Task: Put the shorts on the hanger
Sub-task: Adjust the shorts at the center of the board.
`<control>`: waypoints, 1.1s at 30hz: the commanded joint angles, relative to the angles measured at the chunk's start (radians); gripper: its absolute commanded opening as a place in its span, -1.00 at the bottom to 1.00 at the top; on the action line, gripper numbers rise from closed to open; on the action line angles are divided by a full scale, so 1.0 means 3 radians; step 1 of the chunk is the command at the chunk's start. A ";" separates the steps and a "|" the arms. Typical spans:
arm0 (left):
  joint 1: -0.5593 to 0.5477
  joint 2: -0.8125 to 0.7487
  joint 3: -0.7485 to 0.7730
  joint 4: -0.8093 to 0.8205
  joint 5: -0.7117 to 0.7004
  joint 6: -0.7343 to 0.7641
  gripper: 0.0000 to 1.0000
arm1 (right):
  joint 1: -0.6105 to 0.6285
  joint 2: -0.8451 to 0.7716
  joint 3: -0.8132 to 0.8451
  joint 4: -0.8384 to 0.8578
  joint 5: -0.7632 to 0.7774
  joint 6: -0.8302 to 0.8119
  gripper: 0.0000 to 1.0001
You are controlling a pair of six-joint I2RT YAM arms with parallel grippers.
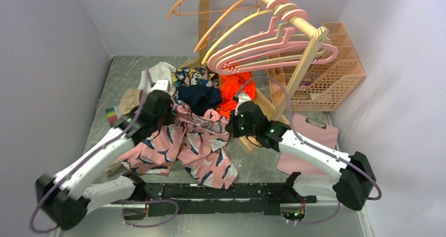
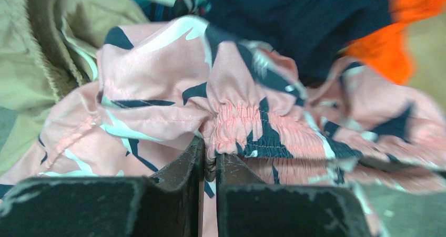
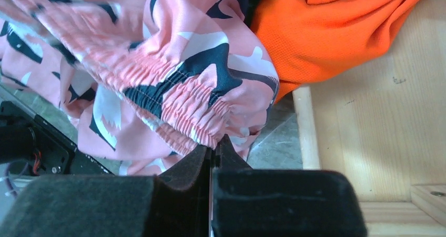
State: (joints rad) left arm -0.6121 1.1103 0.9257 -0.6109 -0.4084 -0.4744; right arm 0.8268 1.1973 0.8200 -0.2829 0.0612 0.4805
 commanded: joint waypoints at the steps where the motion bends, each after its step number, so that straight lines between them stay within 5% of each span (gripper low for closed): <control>1: 0.0015 -0.0838 0.0160 0.0003 0.0265 0.0217 -0.86 | 0.0183 -0.0282 -0.0095 0.0013 0.0223 -0.0346 -1.00; 6: 0.0015 -0.1559 0.0254 0.0018 0.0864 0.0568 -0.86 | 0.0819 -0.0422 -0.0134 0.0233 0.0706 -0.0743 -1.00; 12: 0.0011 -0.1845 0.0631 0.0072 0.1219 0.0728 -0.86 | 0.1473 -0.0355 0.0325 0.0298 0.1444 -0.1162 -1.00; 23: 0.0014 -0.1189 0.2596 0.0711 0.1511 0.1126 -0.86 | 0.1668 0.0482 0.3460 -0.0072 0.2608 -0.2173 -1.00; 30: 0.0013 -0.1406 0.2160 0.0838 0.1247 0.1085 -0.86 | 0.1678 0.0355 0.3149 0.0047 0.2834 -0.2328 -1.00; 33: 0.0013 -0.1323 0.2363 0.0725 0.1134 0.1160 -0.86 | 0.1683 0.0314 0.3269 -0.0017 0.2707 -0.2347 -1.00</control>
State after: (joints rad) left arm -0.6121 0.7071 1.5814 -0.4110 -0.0097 -0.1600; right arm 1.3334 1.2938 1.7798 -0.2413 0.8352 -0.1814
